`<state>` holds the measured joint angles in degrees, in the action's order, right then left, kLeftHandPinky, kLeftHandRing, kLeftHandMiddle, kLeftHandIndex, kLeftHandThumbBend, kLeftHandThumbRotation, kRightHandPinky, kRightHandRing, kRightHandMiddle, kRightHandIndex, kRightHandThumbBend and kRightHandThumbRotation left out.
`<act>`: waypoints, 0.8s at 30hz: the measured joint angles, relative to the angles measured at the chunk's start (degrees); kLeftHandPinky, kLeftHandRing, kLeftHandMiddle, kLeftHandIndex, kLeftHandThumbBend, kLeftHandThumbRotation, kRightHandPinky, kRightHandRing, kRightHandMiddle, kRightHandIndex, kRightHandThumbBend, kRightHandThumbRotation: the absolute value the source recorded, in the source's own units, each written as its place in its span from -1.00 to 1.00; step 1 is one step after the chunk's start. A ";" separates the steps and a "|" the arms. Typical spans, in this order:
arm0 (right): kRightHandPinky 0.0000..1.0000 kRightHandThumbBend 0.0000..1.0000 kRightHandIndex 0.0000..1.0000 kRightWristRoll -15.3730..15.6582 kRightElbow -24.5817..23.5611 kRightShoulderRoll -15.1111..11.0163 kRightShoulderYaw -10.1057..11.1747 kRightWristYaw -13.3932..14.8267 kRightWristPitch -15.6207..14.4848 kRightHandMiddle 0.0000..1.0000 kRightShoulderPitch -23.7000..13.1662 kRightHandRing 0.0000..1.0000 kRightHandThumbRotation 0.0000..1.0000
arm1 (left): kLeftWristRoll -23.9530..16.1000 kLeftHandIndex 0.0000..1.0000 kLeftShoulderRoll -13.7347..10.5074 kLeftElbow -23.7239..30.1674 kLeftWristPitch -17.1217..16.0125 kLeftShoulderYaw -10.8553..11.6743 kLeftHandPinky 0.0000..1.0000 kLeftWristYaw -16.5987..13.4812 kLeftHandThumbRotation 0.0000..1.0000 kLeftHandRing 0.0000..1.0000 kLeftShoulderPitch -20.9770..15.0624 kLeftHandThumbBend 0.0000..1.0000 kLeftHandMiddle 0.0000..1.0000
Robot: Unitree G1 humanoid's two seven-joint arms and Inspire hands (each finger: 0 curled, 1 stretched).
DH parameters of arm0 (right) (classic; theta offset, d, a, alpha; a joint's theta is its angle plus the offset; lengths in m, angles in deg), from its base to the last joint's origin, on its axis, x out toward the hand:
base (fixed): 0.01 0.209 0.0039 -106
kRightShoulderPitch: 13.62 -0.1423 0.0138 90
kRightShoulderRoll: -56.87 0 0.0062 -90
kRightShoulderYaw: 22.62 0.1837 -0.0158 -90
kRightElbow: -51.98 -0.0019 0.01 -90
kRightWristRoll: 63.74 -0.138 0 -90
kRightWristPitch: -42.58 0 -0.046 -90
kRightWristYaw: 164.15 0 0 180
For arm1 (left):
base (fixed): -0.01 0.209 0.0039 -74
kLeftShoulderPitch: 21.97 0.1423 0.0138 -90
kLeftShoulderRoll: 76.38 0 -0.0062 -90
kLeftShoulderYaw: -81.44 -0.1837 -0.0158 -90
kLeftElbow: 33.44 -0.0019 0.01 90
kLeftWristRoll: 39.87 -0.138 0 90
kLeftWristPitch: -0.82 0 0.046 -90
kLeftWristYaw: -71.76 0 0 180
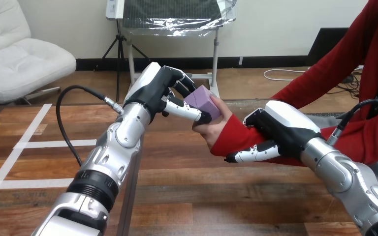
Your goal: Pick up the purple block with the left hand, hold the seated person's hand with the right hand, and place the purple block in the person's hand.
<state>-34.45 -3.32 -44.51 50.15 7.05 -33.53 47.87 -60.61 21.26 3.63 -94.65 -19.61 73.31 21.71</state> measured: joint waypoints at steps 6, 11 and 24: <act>-0.37 0.48 -0.21 0.00 -0.07 -0.02 0.03 -0.14 -0.08 -0.25 0.00 -0.31 -0.13 | 0.03 -0.17 0.04 -0.33 0.00 -0.02 -0.77 0.09 -1.00 -0.65 0.00 0.49 -0.47; -0.37 0.49 -0.22 0.00 -0.07 -0.03 0.02 -0.16 -0.08 -0.25 0.00 -0.31 -0.10 | 0.10 -0.17 0.17 -0.75 0.00 0.02 -0.76 0.42 -1.00 -0.63 0.00 0.47 -0.44; -0.37 0.48 -0.22 -0.01 -0.48 -0.15 0.04 -0.90 -0.08 -0.24 0.01 -0.31 -0.16 | 0.63 0.06 -0.03 -0.81 0.37 0.20 -0.24 2.92 -0.83 -0.06 -0.02 0.46 0.03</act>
<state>-34.46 -3.80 -44.66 50.19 6.15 -33.61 47.87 -59.98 21.23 2.82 -94.28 -19.40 76.22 21.69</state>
